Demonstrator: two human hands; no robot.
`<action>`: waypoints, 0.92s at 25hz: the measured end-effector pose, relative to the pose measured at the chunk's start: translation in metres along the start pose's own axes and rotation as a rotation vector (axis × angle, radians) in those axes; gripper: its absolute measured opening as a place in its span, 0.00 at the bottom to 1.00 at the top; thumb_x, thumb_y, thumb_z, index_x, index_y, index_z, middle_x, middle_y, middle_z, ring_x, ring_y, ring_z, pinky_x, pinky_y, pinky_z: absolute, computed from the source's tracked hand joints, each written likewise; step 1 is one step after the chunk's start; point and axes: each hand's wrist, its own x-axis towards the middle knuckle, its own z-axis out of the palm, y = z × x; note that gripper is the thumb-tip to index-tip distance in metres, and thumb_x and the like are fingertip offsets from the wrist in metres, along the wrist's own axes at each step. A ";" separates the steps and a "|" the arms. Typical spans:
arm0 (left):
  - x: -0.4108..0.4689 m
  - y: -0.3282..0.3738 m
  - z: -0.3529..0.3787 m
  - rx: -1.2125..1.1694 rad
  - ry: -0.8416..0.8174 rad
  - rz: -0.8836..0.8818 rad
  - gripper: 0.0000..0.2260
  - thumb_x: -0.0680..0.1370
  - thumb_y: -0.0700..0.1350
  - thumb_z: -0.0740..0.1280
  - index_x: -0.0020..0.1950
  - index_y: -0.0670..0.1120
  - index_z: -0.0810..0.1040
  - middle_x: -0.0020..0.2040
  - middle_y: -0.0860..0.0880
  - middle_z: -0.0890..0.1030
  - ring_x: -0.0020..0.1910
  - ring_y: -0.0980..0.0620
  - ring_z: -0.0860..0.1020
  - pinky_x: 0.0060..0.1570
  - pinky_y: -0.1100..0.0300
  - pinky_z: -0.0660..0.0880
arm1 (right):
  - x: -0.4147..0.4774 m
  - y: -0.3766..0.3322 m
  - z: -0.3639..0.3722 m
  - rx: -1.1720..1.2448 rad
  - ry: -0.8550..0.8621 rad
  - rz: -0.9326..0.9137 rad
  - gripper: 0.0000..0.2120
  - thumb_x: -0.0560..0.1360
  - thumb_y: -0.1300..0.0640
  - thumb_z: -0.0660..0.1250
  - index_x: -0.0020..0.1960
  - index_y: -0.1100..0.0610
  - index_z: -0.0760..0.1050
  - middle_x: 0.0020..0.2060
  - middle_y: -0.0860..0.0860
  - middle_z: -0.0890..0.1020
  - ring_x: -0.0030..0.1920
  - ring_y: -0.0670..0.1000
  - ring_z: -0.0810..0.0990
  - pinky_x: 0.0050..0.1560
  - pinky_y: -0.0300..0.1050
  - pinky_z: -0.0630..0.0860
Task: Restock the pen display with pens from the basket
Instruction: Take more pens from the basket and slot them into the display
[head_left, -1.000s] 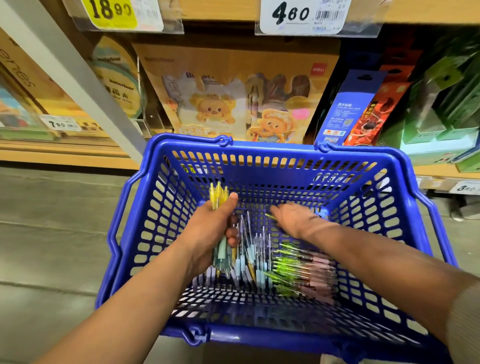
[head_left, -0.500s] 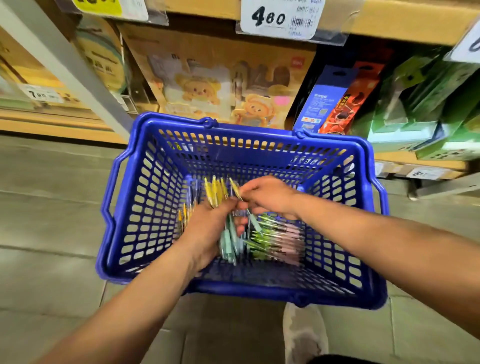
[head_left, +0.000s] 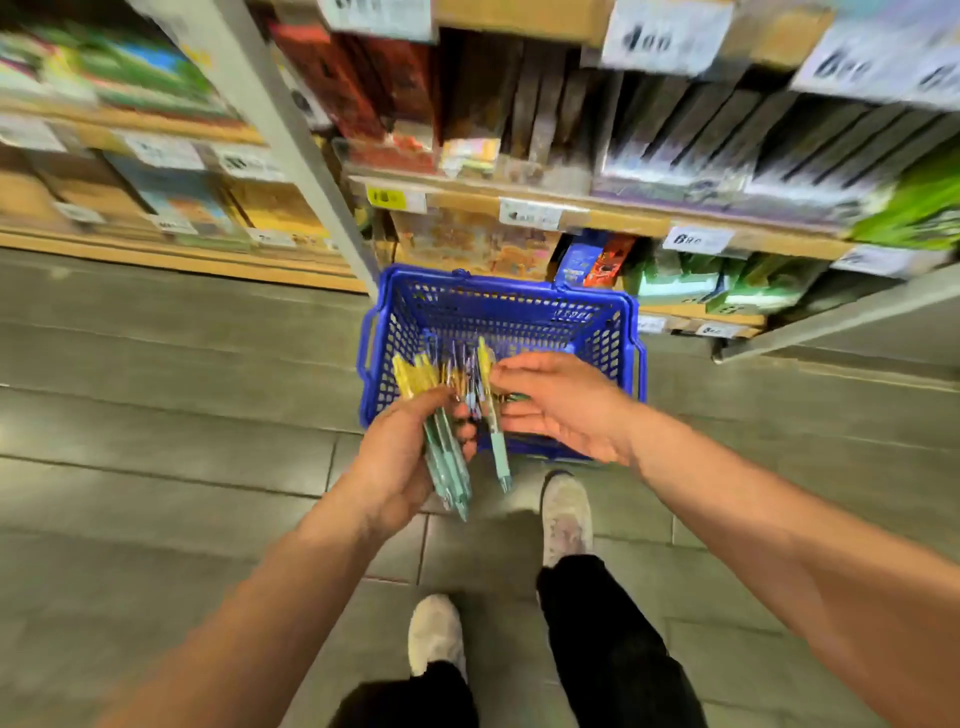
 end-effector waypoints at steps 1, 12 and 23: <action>-0.038 0.017 0.007 0.028 -0.026 0.008 0.05 0.83 0.42 0.64 0.50 0.43 0.78 0.36 0.48 0.79 0.30 0.53 0.78 0.31 0.59 0.79 | -0.037 -0.014 0.022 0.008 -0.011 -0.032 0.03 0.81 0.62 0.66 0.49 0.57 0.78 0.39 0.51 0.87 0.38 0.49 0.87 0.39 0.39 0.82; -0.401 0.108 0.083 0.217 -0.176 0.197 0.04 0.83 0.42 0.65 0.56 0.43 0.75 0.38 0.46 0.84 0.33 0.51 0.82 0.34 0.57 0.80 | -0.388 -0.114 0.185 -0.072 0.176 -0.325 0.02 0.79 0.60 0.69 0.49 0.57 0.81 0.37 0.49 0.86 0.37 0.46 0.85 0.40 0.37 0.80; -0.482 0.120 0.179 0.326 -0.343 0.230 0.09 0.83 0.43 0.67 0.60 0.40 0.78 0.47 0.43 0.84 0.43 0.48 0.85 0.41 0.52 0.82 | -0.490 -0.164 0.150 -0.015 0.249 -0.498 0.03 0.77 0.60 0.71 0.49 0.57 0.83 0.37 0.51 0.87 0.39 0.47 0.86 0.41 0.38 0.81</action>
